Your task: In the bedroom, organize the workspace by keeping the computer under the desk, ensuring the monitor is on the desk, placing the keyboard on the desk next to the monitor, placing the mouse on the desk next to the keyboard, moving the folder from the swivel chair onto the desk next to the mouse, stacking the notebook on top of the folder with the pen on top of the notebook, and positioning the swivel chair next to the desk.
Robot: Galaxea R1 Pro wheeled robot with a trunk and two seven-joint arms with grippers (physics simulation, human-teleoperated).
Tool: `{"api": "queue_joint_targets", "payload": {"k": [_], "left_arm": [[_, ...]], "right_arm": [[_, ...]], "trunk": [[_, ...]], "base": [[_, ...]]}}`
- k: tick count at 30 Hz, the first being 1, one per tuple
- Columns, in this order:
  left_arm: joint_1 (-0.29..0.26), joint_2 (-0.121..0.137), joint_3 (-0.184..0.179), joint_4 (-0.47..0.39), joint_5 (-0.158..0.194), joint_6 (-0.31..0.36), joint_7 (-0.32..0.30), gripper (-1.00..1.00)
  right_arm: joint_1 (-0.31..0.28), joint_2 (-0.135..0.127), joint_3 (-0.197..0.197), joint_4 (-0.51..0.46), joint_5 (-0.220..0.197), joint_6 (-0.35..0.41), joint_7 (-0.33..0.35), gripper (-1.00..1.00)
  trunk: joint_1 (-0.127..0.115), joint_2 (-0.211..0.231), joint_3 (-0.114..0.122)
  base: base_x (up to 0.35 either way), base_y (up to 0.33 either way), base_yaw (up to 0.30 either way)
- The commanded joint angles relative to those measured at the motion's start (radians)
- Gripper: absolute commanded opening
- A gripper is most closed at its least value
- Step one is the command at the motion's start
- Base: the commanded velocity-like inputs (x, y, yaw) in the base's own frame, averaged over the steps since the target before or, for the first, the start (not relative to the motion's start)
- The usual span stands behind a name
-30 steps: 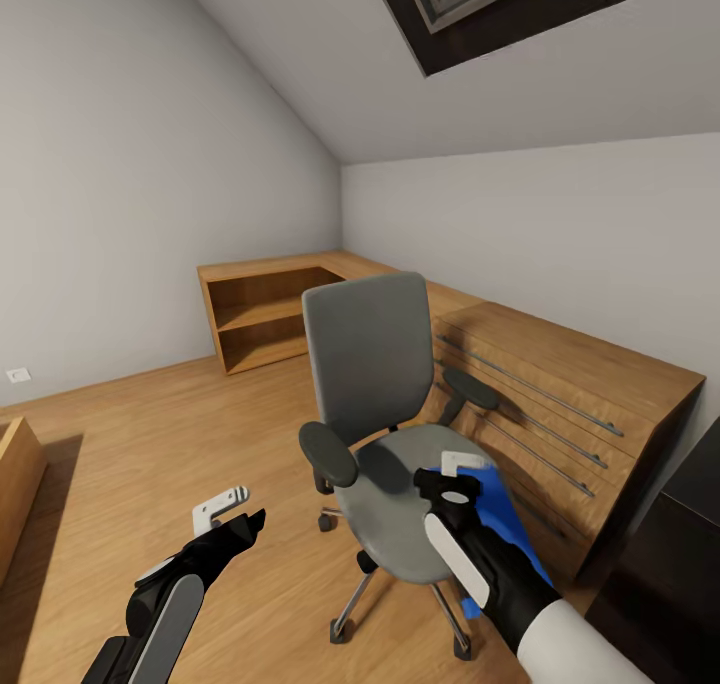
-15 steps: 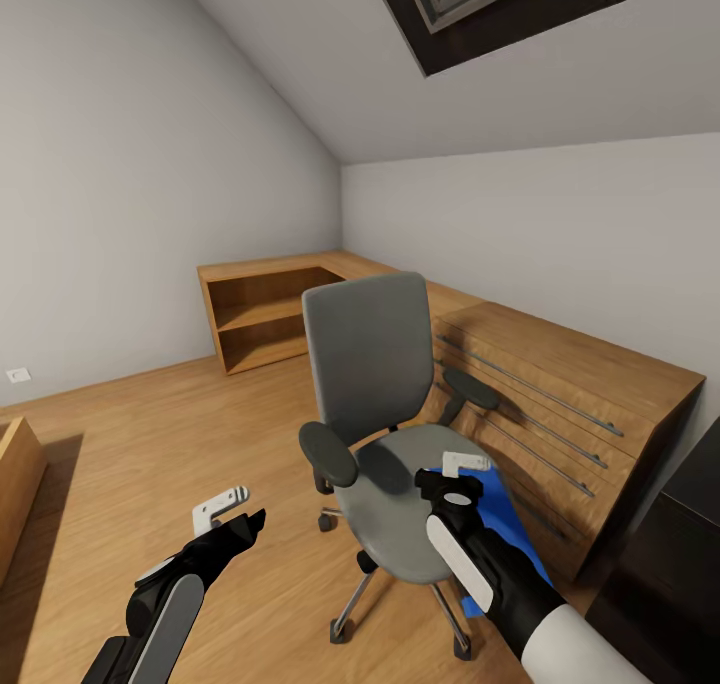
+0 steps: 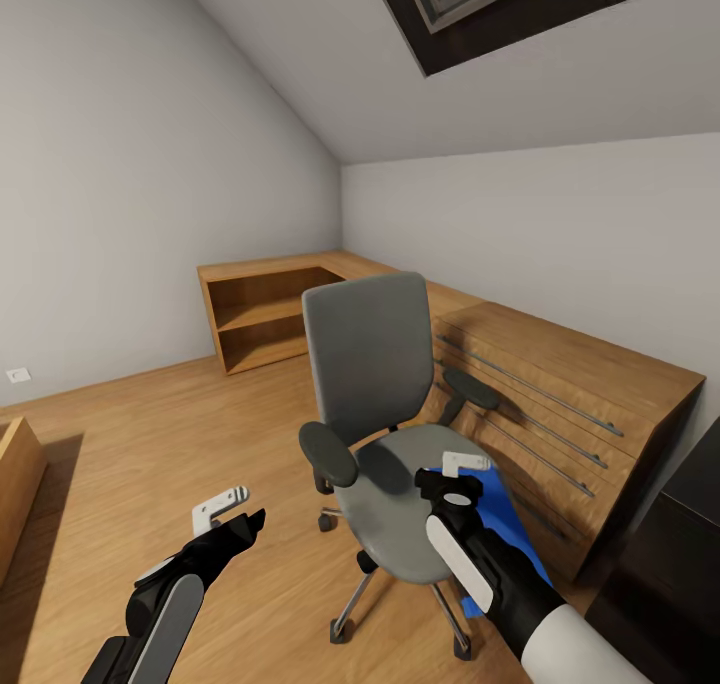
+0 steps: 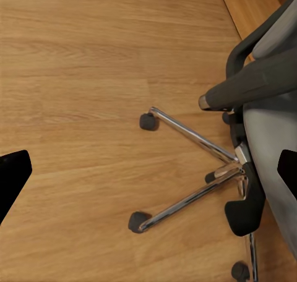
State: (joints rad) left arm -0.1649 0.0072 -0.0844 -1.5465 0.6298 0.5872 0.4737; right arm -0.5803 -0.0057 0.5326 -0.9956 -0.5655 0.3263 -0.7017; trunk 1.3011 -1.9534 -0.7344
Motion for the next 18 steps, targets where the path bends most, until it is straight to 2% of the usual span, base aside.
{"api": "queue_joint_targets", "payload": {"k": [1,6,12,15,18], "left_arm": [[-0.001,0.001,-0.002,-0.001,0.011,0.001,0.011,1.0],[-0.001,0.002,0.0,-0.001,0.014,-0.001,0.014,1.0],[-0.001,0.002,0.0,-0.001,0.015,0.0,0.015,1.0],[-0.001,0.002,0.0,-0.001,0.014,-0.001,0.015,1.0],[-0.001,0.002,0.0,-0.001,0.014,-0.001,0.018,1.0]], "right_arm": [[-0.001,-0.001,0.003,-0.003,-0.004,0.005,-0.007,1.0],[-0.001,0.001,0.005,-0.013,-0.004,0.005,-0.007,1.0],[0.0,0.002,0.005,-0.038,-0.004,0.005,-0.008,1.0],[0.0,-0.001,0.001,-0.039,-0.003,0.005,-0.007,1.0],[0.002,-0.004,0.0,-0.038,-0.005,0.005,-0.007,1.0]], "trunk": [[0.0,-0.001,-0.001],[0.0,-0.001,-0.001],[0.0,-0.001,-0.001],[0.0,-0.001,0.001],[0.0,-0.001,0.003]], "base": [[0.0,0.0,0.0],[-0.032,0.0,0.0],[-0.288,0.011,0.0],[-0.09,0.265,-0.152],[-0.006,0.027,-0.246]]}}
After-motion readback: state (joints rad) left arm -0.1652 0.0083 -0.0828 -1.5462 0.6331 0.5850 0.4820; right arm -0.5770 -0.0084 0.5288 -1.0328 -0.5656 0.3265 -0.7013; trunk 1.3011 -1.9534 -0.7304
